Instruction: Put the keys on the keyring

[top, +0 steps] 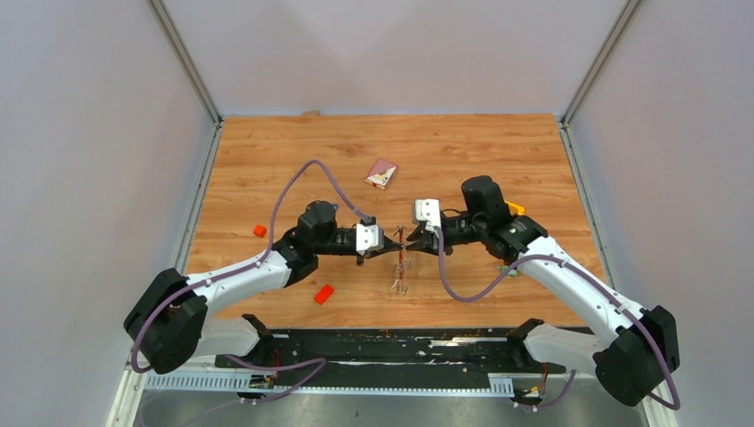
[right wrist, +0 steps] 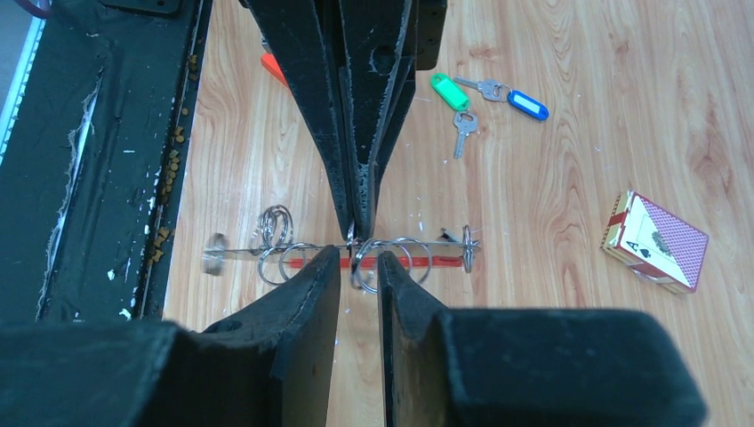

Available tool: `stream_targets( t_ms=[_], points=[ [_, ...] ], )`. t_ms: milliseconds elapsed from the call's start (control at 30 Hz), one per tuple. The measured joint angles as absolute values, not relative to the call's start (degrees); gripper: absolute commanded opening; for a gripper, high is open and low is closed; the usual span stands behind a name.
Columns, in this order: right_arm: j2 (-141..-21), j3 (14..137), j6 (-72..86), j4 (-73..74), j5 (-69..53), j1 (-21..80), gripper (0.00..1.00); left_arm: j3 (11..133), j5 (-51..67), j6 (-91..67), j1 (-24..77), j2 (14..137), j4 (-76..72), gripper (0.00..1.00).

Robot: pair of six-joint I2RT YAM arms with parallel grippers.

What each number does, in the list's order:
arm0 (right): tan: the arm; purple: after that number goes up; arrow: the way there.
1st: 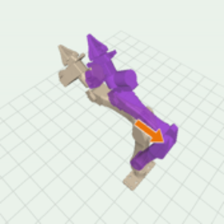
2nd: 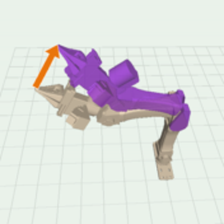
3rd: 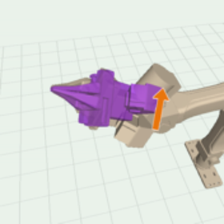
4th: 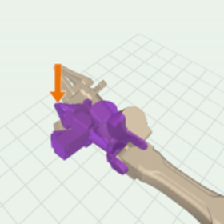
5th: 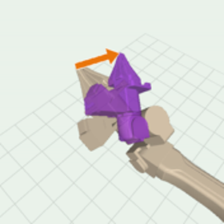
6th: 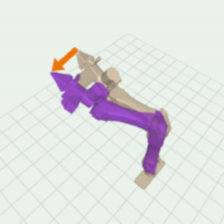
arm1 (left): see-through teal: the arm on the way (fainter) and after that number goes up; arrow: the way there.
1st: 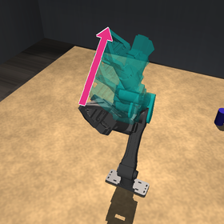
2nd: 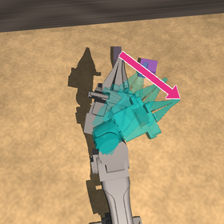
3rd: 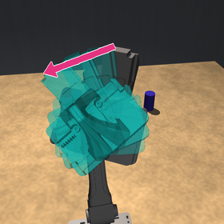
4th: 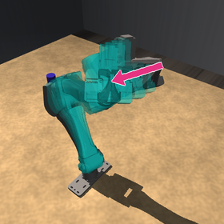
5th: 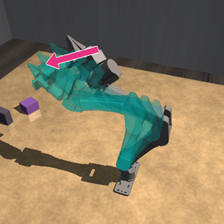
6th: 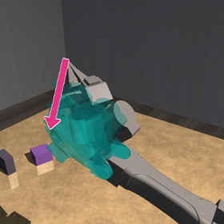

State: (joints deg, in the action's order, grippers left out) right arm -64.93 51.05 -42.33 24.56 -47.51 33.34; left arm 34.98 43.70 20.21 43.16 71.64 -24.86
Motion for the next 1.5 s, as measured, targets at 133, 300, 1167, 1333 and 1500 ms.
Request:
stream_targets(
  t_ms=[133, 300, 1167, 1333, 1500],
  points=[
    [-64.12, 51.05, -42.52, 24.58, -47.2, 33.34, 0.24, 34.15, 44.12, 19.73, 43.16, 71.66, -25.82, 0.0],
    [-63.22, 51.05, -42.74, 24.64, -47.51, 33.34, 0.24, 34.11, 44.58, 19.33, 43.16, 71.9, -26.83, 0.0],
    [-65.67, 51.05, -43.92, 26.59, -46.96, 35.2, 0.04, 33.98, 45.43, 19.22, 43.16, 72.47, -26.87, 0.0],
    [-65.67, 51.07, -44.07, 26.92, -46.65, 35.22, 0.0, 33.43, 45.63, 18.37, 43.11, 72.47, -27.64, 0.0],
    [-65.73, 51.68, -44.01, 27.62, -45.82, 35.31, 0.0, 33.28, 45.54, 18.57, 43.11, 72.58, -28.1, 0.19]
  ],
)
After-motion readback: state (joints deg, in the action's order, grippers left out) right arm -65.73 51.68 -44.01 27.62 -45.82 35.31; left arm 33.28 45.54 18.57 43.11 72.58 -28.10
